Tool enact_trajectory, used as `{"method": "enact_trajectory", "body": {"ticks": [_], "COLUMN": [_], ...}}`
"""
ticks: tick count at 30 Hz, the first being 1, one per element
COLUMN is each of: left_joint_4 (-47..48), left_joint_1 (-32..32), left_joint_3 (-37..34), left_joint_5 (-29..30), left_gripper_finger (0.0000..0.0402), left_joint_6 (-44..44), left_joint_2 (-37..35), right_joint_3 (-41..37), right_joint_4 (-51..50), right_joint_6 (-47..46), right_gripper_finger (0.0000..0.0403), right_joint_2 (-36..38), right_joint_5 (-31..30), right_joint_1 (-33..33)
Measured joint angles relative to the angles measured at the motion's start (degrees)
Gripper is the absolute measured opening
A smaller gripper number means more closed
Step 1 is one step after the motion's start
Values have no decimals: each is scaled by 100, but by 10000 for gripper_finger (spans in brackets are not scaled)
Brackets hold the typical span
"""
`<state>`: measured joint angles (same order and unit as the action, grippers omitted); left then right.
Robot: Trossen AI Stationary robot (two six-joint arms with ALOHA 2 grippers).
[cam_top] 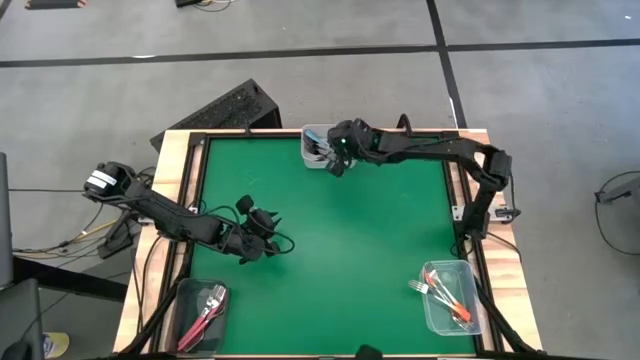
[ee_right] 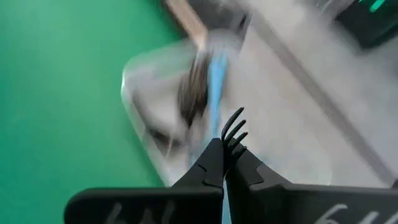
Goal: Sort silverware by color (type)
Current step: Put the blue fork into the white bin
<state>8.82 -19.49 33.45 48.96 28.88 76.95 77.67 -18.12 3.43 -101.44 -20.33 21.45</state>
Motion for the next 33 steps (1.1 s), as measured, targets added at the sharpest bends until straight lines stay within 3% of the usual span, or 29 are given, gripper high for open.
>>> {"method": "enact_trajectory", "body": {"ticks": [3, 11, 21, 27, 33], "left_joint_4": [32, 277, 738, 888, 1883], "left_joint_1": [7, 35, 35, 35, 35], "left_joint_3": [0, 0, 0, 0, 0], "left_joint_5": [197, 344, 184, 25, -709], "left_gripper_finger": [78, 78, 78, 78, 78], "left_joint_6": [199, 612, 1286, 1658, 2735], "left_joint_2": [0, 2, 2, 2, 2], "right_joint_3": [10, 498, 935, 1226, 1233], "right_joint_4": [-56, -406, -98, -123, -663], "right_joint_6": [-180, -644, -303, -201, -189], "right_gripper_finger": [24, 111, 231, 244, 244], "right_joint_2": [-228, -903, -815, -587, -529], "right_joint_5": [228, 1079, 1040, 813, 817], "right_joint_1": [234, 724, 759, 803, 669]}}
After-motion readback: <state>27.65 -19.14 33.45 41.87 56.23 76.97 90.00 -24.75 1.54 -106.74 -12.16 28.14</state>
